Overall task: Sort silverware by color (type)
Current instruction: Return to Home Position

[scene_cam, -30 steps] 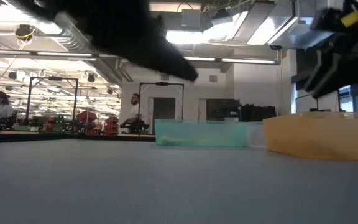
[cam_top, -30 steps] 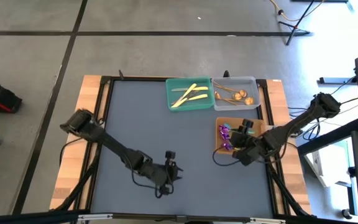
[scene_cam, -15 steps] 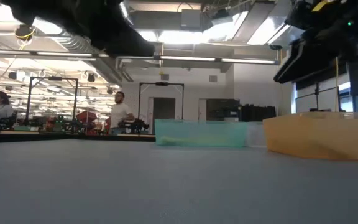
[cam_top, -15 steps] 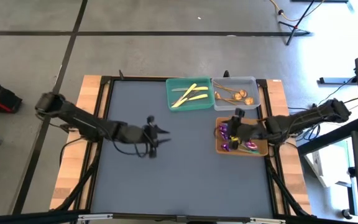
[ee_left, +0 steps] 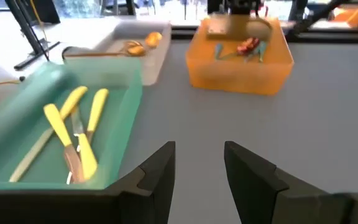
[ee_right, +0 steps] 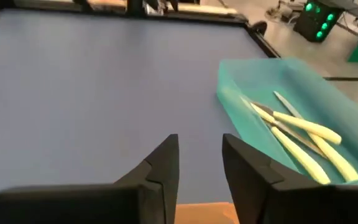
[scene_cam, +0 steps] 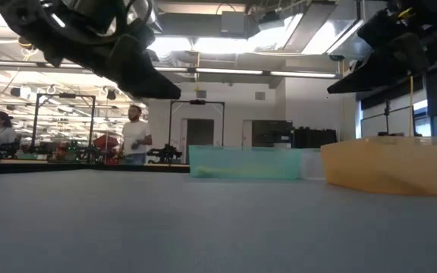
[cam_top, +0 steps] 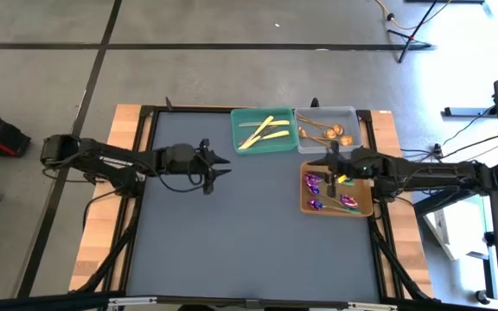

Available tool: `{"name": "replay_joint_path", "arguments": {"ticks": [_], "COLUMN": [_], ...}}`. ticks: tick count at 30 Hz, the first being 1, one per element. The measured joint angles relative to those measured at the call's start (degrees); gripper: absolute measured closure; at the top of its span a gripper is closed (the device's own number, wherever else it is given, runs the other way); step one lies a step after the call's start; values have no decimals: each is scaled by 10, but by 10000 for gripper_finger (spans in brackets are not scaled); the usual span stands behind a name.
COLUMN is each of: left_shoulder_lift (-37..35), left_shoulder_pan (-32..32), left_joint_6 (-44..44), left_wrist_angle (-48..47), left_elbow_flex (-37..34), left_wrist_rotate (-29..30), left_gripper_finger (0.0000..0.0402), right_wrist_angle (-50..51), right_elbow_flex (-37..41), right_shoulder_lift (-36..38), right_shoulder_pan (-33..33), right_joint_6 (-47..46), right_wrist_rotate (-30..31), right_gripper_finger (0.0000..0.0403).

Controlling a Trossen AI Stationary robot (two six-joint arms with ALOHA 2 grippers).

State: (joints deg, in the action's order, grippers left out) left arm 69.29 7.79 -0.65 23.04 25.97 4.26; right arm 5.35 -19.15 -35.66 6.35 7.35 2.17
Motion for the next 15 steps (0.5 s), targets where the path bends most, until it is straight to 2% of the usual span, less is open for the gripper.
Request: {"name": "replay_joint_path", "arguments": {"ticks": [5, 10, 15], "left_shoulder_lift": [-11, -31, -69], "left_shoulder_pan": [36, 54, 67], "left_joint_6": [-15, -16, -14], "left_wrist_angle": [69, 146, 172], "left_elbow_flex": [-28, -82, -128], "left_wrist_rotate": [-46, -55, -55], "left_gripper_finger": [269, 269, 269], "right_wrist_angle": [-12, -8, -4], "right_elbow_flex": [31, 54, 70], "right_shoulder_lift": [64, 128, 185], "right_shoulder_pan": [40, 46, 46], "right_joint_6": [-27, -46, -57], "right_wrist_rotate": [-48, -41, -43], "right_gripper_finger": [305, 318, 332]}}
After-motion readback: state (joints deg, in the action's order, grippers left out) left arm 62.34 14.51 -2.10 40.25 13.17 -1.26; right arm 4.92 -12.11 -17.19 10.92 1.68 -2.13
